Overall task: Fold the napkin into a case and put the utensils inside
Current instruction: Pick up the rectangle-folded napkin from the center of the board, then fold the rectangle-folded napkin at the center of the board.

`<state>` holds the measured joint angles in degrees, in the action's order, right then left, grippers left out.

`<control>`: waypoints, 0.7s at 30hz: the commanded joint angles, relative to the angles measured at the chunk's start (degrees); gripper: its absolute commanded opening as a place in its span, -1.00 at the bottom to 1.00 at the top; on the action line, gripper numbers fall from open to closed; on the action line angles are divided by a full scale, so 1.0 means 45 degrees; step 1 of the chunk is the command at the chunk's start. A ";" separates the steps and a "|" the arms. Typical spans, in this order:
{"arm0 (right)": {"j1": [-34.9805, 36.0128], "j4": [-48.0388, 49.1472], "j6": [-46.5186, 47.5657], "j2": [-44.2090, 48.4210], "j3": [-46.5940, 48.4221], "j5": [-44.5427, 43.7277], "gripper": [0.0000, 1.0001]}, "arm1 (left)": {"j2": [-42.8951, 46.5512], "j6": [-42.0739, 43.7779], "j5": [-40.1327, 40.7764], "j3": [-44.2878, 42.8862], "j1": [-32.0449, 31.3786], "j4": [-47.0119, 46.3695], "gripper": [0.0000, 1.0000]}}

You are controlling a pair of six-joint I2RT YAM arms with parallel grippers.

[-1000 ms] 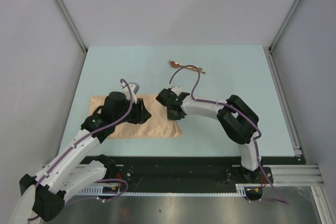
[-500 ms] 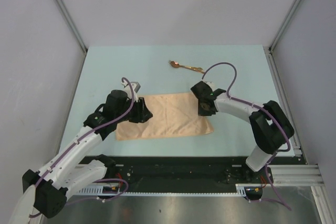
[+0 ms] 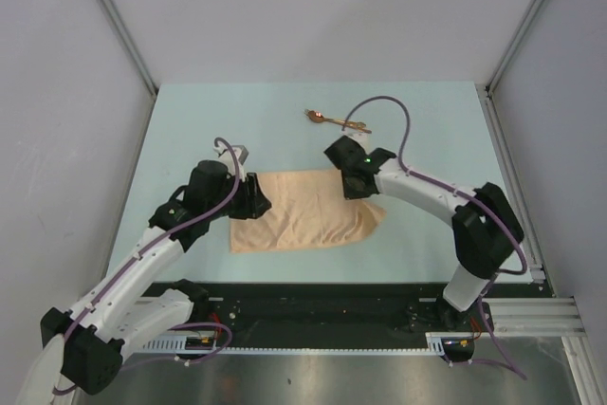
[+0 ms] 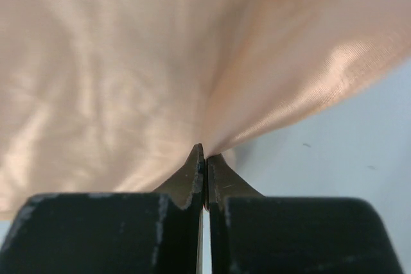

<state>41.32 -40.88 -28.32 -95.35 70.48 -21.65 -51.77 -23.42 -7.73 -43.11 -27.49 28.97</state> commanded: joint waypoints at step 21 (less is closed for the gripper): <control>0.3454 0.0471 -0.2926 -0.6057 0.8107 0.4479 -1.00 | 0.1152 -0.0616 0.4392 -0.1376 0.0971 0.2585 0.22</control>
<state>55.81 -40.14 -39.68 -122.21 103.33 -3.75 -47.20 -25.47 10.59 -47.83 -23.62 40.27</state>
